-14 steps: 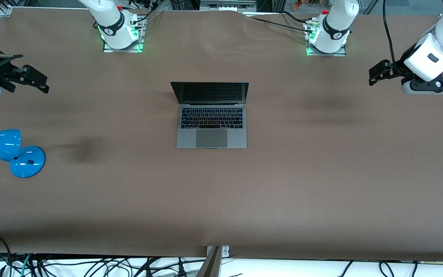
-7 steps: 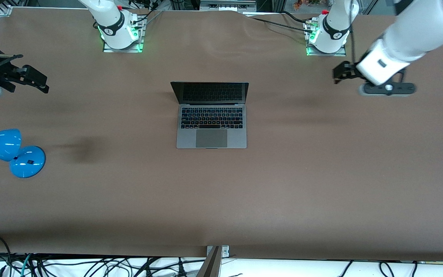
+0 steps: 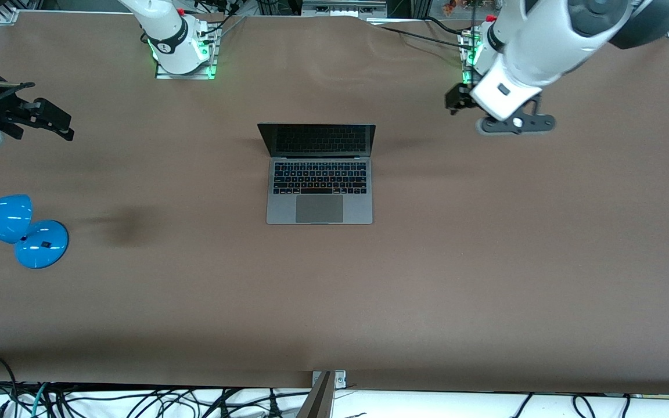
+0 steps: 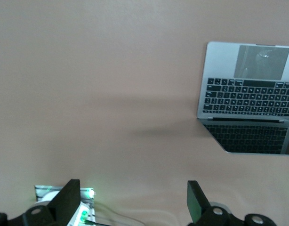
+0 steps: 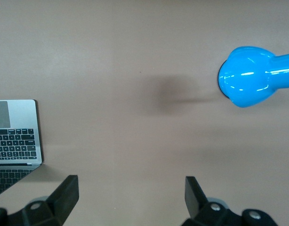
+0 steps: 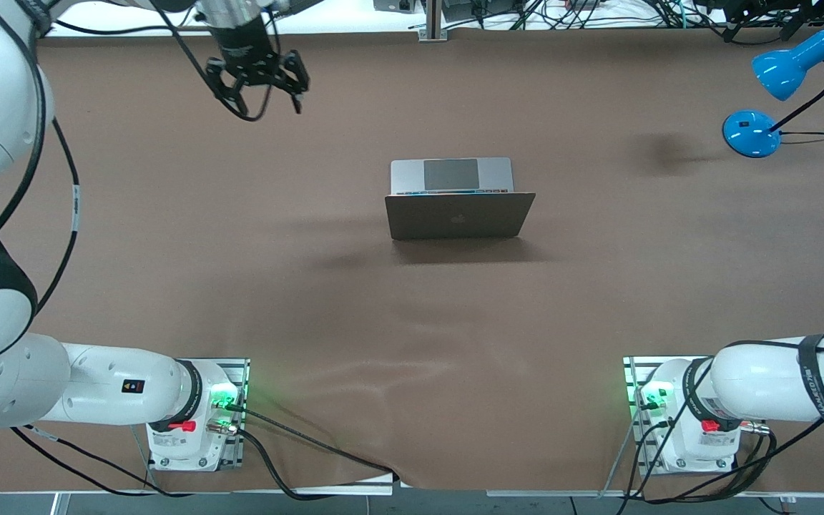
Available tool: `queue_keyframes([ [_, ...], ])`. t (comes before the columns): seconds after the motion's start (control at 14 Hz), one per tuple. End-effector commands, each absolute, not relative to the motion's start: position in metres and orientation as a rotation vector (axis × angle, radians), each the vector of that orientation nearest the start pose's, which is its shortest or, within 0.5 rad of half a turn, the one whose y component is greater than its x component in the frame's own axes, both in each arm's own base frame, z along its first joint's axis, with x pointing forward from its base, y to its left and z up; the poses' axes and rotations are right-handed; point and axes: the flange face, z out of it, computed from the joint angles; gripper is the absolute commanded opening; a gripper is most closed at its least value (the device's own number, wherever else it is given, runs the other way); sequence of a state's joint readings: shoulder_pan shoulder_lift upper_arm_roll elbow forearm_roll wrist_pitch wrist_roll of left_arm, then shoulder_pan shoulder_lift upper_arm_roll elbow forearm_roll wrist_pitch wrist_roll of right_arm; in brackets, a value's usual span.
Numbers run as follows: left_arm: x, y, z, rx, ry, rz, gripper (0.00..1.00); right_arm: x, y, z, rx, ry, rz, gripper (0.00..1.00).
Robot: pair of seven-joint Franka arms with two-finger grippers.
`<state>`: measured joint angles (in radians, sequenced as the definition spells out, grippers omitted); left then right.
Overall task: Close laptop with both arms from behind
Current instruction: 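Move the left and right grippers toward the laptop screen's back edge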
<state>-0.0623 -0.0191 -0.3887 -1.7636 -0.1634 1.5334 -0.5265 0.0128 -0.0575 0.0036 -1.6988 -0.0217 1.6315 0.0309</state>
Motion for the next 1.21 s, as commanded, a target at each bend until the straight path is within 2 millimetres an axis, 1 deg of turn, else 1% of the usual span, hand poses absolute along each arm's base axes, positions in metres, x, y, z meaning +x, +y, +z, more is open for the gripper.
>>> queue_keyframes([
  [0.0,0.461,-0.286,0.527,-3.155,-0.199,0.49,1.0,0.539,0.014,0.599,-3.171,0.01,0.064,1.0],
  [0.07,0.456,-0.301,0.521,-3.159,-0.225,0.547,1.0,0.539,0.02,0.589,-3.17,-0.009,0.134,1.0],
  [0.14,0.454,-0.312,0.514,-3.157,-0.282,0.613,0.98,0.54,0.029,0.579,-3.17,-0.05,0.199,1.0],
  [0.21,0.45,-0.321,0.509,-3.149,-0.355,0.675,0.98,0.537,0.044,0.568,-3.167,-0.097,0.291,1.0],
  [0.36,0.436,-0.346,0.496,-3.109,-0.387,0.759,0.96,0.524,0.081,0.548,-3.157,-0.188,0.503,1.0],
  [0.43,0.432,-0.354,0.491,-3.094,-0.434,0.828,0.95,0.518,0.099,0.537,-3.149,-0.243,0.585,1.0],
  [0.5,0.426,-0.365,0.485,-3.076,-0.463,0.889,0.94,0.51,0.122,0.528,-3.143,-0.31,0.641,1.0],
  [0.57,0.418,-0.376,0.48,-3.048,-0.49,0.915,0.93,0.502,0.139,0.514,-3.133,-0.357,0.684,1.0],
  [0.64,0.414,-0.383,0.478,-3.028,-0.511,0.93,0.9,0.495,0.152,0.503,-3.127,-0.364,0.711,1.0],
  [0.71,0.413,-0.386,0.476,-3.022,-0.511,0.948,0.82,0.485,0.17,0.493,-3.115,-0.357,0.713,1.0],
  [0.79,0.403,-0.395,0.475,-3.013,-0.462,0.978,0.64,0.473,0.19,0.483,-3.124,-0.34,0.698,1.0],
  [0.86,0.397,-0.401,0.475,-3.016,-0.423,0.983,0.23,0.458,0.211,0.472,-3.147,-0.324,0.677,1.0],
  [0.93,0.391,-0.407,0.473,-3.012,-0.399,0.989,0.0,0.441,0.235,0.461,-3.163,-0.312,0.646,1.0],
  [1.0,0.39,-0.409,0.472,-3.013,-0.375,0.988,0.0,0.427,0.247,0.453,-3.161,-0.308,0.606,0.99],
  [1.07,0.389,-0.41,0.469,-3.022,-0.325,0.994,0.0,0.414,0.259,0.448,-3.141,-0.322,0.579,0.94],
  [1.14,0.39,-0.411,0.468,-3.04,-0.265,1.005,0.0,0.402,0.265,0.44,-3.129,-0.329,0.56,0.8],
])
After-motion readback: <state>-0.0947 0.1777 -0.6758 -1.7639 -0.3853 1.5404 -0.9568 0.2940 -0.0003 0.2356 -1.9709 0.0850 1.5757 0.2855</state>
